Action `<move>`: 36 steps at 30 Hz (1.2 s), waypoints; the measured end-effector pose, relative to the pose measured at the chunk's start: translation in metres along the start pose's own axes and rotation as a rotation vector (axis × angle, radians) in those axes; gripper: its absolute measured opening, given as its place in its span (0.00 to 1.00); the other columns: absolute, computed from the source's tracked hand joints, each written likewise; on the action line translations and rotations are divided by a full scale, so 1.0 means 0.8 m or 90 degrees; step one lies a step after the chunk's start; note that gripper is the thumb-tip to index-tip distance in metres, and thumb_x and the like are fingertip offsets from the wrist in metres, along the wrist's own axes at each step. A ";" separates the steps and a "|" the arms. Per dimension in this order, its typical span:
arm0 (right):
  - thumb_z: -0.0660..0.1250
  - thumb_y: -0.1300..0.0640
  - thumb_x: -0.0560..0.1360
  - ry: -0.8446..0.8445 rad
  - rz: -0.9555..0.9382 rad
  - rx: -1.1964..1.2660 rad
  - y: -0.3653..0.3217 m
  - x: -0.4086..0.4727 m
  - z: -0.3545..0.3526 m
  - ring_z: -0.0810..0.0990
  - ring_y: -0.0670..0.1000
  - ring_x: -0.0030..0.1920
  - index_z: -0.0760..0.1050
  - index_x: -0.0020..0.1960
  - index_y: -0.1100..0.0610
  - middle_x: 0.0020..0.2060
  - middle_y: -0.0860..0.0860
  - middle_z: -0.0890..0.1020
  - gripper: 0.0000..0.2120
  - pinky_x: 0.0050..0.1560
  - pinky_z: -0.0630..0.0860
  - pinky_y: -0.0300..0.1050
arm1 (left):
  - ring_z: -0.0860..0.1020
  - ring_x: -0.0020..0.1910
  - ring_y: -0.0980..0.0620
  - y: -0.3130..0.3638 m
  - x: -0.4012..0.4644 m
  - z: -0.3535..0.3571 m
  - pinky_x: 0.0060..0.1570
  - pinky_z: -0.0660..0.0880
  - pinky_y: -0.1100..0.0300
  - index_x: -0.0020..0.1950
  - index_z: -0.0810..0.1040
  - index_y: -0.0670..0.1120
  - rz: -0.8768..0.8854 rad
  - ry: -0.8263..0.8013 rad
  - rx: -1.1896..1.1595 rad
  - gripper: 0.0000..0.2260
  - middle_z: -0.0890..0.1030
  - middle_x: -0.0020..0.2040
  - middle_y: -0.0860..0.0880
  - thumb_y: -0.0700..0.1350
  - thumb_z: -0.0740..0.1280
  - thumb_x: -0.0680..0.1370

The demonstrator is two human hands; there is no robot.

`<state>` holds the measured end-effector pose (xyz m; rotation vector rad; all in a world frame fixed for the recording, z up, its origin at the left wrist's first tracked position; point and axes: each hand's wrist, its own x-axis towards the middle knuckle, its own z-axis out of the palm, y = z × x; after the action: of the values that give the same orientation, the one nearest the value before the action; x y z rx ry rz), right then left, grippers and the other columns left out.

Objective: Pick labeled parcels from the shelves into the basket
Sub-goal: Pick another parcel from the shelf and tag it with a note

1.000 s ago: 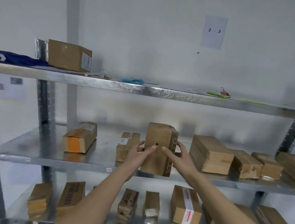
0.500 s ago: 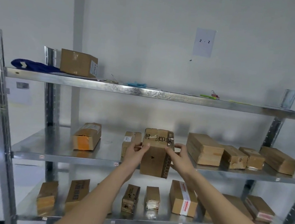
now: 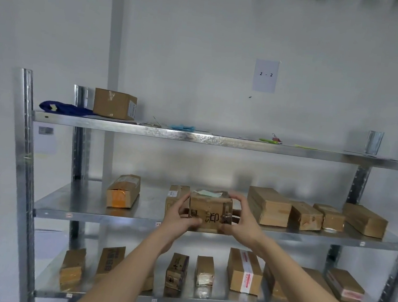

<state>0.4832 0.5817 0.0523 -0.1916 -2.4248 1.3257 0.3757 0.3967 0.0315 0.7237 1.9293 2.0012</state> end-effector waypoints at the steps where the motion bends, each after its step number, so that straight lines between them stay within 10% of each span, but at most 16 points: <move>1: 0.78 0.62 0.72 -0.005 0.005 -0.002 -0.001 -0.007 0.001 0.80 0.52 0.60 0.59 0.70 0.42 0.58 0.52 0.80 0.38 0.56 0.83 0.52 | 0.76 0.64 0.49 0.003 -0.011 0.002 0.58 0.79 0.46 0.62 0.70 0.74 -0.010 0.015 -0.005 0.30 0.75 0.67 0.53 0.49 0.79 0.69; 4: 0.77 0.49 0.73 -0.009 0.012 0.019 -0.007 -0.032 0.008 0.83 0.51 0.56 0.60 0.66 0.46 0.58 0.50 0.81 0.32 0.58 0.82 0.52 | 0.78 0.61 0.51 0.012 -0.045 0.009 0.54 0.80 0.49 0.61 0.73 0.69 -0.005 0.066 0.004 0.22 0.79 0.63 0.53 0.65 0.74 0.69; 9: 0.71 0.40 0.76 0.022 0.038 0.010 -0.010 -0.076 0.020 0.85 0.54 0.51 0.61 0.59 0.43 0.55 0.49 0.82 0.22 0.54 0.82 0.58 | 0.81 0.52 0.55 0.014 -0.091 0.020 0.41 0.77 0.61 0.64 0.73 0.60 -0.003 0.096 0.017 0.15 0.83 0.57 0.50 0.49 0.69 0.79; 18: 0.69 0.55 0.76 -0.017 -0.012 -0.088 -0.017 -0.150 0.061 0.68 0.50 0.73 0.60 0.80 0.50 0.75 0.49 0.68 0.35 0.72 0.71 0.53 | 0.81 0.55 0.52 -0.011 -0.182 0.012 0.49 0.79 0.54 0.68 0.71 0.61 -0.069 0.061 -0.005 0.24 0.83 0.58 0.52 0.38 0.68 0.79; 26: 0.74 0.28 0.64 -0.046 0.029 -0.152 -0.050 -0.181 0.147 0.69 0.52 0.71 0.61 0.80 0.48 0.73 0.51 0.66 0.52 0.69 0.72 0.49 | 0.81 0.51 0.58 -0.014 -0.252 -0.060 0.48 0.78 0.58 0.57 0.78 0.62 -0.109 0.086 -0.014 0.10 0.85 0.47 0.60 0.48 0.63 0.82; 30: 0.75 0.28 0.63 -0.049 0.029 -0.173 -0.085 -0.186 0.222 0.71 0.54 0.70 0.60 0.79 0.44 0.72 0.51 0.66 0.51 0.68 0.74 0.51 | 0.82 0.47 0.60 -0.008 -0.286 -0.129 0.35 0.76 0.66 0.64 0.77 0.56 -0.110 0.105 -0.013 0.12 0.84 0.51 0.55 0.47 0.59 0.84; 36: 0.76 0.27 0.60 -0.081 0.032 -0.180 -0.161 -0.190 0.366 0.71 0.57 0.70 0.60 0.78 0.42 0.72 0.53 0.65 0.53 0.67 0.72 0.53 | 0.81 0.54 0.56 -0.012 -0.337 -0.274 0.42 0.76 0.62 0.65 0.76 0.57 -0.124 0.131 -0.009 0.12 0.84 0.57 0.53 0.48 0.60 0.84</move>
<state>0.5187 0.2372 -0.0219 -0.2501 -2.7271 1.0373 0.4859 0.0710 -0.0205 0.3220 2.0074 2.0325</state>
